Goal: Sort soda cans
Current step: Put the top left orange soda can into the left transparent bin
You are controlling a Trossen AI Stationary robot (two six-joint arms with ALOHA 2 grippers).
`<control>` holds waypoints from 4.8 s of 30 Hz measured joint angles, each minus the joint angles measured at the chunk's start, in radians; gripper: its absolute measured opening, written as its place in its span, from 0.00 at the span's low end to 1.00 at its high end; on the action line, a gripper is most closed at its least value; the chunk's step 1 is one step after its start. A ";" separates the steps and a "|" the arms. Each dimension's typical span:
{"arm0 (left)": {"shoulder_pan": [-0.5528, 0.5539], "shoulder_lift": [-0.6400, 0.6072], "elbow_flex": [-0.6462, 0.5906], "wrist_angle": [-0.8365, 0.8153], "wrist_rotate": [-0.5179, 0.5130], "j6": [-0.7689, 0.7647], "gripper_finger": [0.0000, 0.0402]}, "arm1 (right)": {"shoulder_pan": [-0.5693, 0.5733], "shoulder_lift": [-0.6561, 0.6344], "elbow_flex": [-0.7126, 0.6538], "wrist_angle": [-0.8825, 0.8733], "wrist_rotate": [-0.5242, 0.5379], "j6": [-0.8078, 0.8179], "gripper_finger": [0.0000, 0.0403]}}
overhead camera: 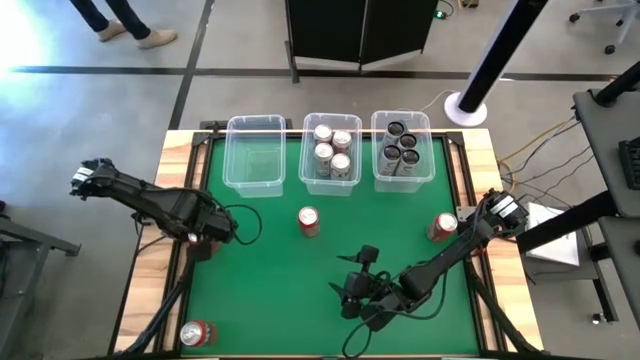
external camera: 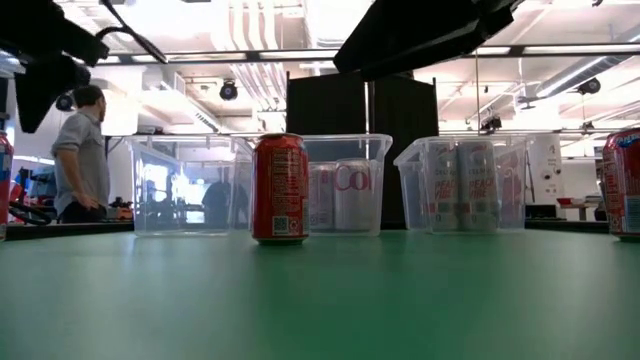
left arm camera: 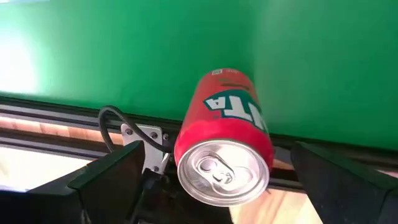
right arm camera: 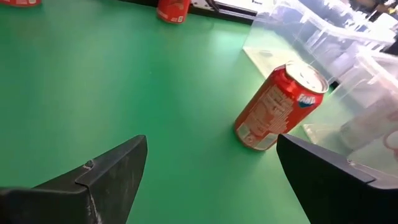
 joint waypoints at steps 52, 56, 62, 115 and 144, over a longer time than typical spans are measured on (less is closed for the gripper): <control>-0.003 0.225 -0.121 0.084 0.093 0.154 0.71 | 0.031 -0.032 0.006 -0.117 -0.028 0.088 0.87; -0.003 0.210 -0.013 0.058 0.098 0.101 0.71 | 0.038 -0.082 0.007 -0.167 -0.027 0.089 0.87; -0.003 0.188 0.249 0.056 -0.023 0.026 0.71 | 0.044 -0.136 0.008 -0.233 -0.025 0.091 0.87; 1.163 0.875 0.867 -0.003 -0.176 0.790 0.71 | -0.095 -0.206 0.006 -0.366 -0.199 0.000 0.87; 1.155 0.987 0.875 -0.013 -0.173 0.757 0.71 | -0.096 -0.207 0.006 -0.369 -0.210 0.009 0.87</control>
